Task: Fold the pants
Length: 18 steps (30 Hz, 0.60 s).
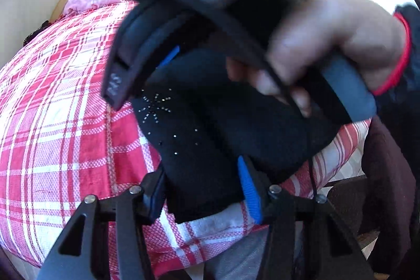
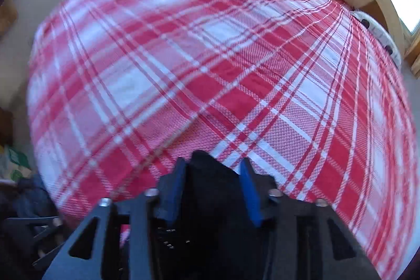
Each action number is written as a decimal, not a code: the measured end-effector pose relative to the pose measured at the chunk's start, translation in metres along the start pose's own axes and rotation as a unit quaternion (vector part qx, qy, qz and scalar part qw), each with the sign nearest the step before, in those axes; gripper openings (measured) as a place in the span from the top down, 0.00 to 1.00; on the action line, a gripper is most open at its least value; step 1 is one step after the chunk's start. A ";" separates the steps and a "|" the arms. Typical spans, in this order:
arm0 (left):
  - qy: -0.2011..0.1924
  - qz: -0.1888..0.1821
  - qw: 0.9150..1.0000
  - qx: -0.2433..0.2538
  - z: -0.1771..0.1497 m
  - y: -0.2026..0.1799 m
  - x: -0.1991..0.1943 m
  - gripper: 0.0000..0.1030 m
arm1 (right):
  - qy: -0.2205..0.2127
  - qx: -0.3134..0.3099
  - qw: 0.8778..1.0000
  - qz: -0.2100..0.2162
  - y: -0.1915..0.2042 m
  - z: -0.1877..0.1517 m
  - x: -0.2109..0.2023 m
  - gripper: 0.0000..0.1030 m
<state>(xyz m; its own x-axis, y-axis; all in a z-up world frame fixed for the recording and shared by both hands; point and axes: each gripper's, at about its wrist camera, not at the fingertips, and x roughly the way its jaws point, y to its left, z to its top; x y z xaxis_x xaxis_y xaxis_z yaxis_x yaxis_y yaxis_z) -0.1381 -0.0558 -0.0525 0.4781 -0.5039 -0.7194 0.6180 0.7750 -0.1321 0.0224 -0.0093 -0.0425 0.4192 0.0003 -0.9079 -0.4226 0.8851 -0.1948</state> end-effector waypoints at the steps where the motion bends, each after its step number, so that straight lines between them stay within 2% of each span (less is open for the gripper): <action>1: 0.002 0.000 1.000 -0.002 0.000 -0.002 0.001 0.49 | 0.010 0.002 1.000 -0.005 -0.001 0.003 0.004 0.41; 5: 0.005 0.001 1.000 0.002 0.001 -0.013 0.004 0.49 | 0.037 0.030 0.999 -0.014 -0.019 0.011 0.013 0.22; 8: 0.004 -0.002 1.000 0.013 -0.001 -0.021 0.003 0.49 | 0.023 0.059 0.997 -0.033 -0.031 0.009 0.021 0.21; 11: 0.003 -0.006 1.000 0.024 -0.001 -0.031 0.004 0.49 | -0.020 0.106 0.991 -0.082 -0.048 0.004 0.017 0.21; 13: 0.005 -0.012 1.000 0.008 0.000 -0.026 0.006 0.47 | -0.043 0.164 0.984 -0.052 -0.065 -0.003 0.008 0.22; 15: 0.006 -0.017 1.000 -0.010 0.001 -0.016 0.003 0.44 | -0.097 0.205 0.974 -0.003 -0.078 -0.016 -0.015 0.23; 18: -0.006 -0.003 1.000 -0.016 0.006 -0.008 -0.002 0.44 | -0.157 0.228 0.961 0.007 -0.086 -0.036 -0.047 0.22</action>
<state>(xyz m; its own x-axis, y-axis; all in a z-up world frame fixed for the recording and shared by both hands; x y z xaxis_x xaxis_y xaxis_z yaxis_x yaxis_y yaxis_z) -0.1406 -0.0631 -0.0457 0.4821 -0.5130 -0.7102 0.6007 0.7836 -0.1582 0.0100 -0.1023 0.0038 0.6676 0.0895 -0.7391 -0.0625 0.9960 0.0642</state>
